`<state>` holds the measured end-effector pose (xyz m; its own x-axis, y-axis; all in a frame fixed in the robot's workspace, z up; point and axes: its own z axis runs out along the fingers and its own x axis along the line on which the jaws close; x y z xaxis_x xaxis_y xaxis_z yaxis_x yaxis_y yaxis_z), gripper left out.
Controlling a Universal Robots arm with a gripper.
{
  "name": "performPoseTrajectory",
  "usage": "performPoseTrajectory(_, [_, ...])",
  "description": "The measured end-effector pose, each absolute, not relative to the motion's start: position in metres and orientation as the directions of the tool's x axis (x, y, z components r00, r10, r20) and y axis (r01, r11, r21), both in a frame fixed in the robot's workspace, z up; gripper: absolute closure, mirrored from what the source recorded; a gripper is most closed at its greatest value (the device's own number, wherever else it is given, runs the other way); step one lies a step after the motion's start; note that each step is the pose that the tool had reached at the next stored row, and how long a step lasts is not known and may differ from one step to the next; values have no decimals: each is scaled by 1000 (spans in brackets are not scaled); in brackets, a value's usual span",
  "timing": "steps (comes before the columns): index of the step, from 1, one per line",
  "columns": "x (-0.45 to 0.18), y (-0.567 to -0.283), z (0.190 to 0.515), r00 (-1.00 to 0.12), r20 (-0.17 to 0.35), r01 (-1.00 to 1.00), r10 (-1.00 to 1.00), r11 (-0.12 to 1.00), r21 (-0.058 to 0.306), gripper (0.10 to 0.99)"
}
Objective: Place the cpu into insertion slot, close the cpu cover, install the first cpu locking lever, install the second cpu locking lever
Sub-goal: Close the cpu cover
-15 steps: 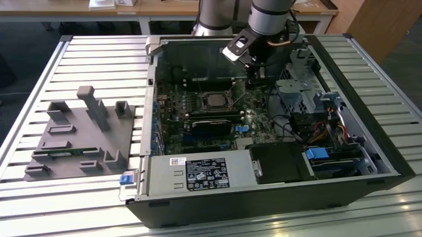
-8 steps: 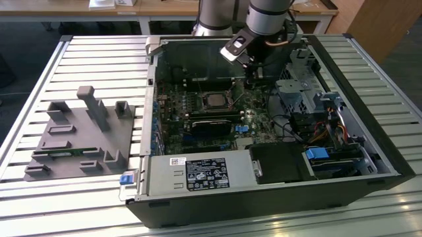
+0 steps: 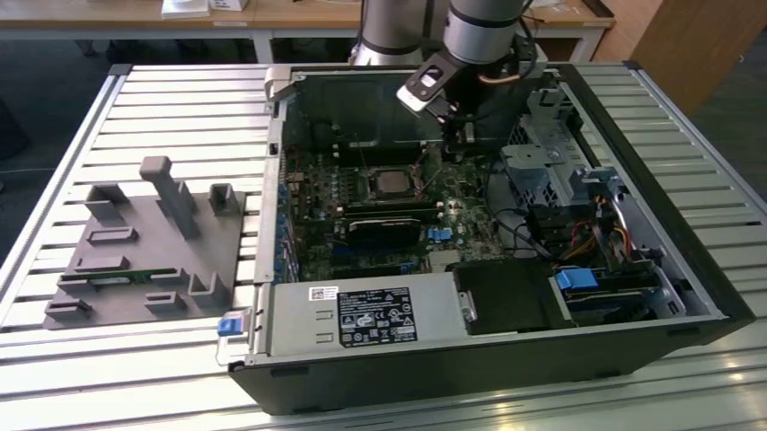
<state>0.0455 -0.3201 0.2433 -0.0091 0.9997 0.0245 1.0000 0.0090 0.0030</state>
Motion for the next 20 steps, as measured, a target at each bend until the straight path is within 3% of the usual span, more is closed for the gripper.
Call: performPoseTrajectory(20, [27, -320, 243, -9, 25, 1000, 1000, 9, 3, 980])
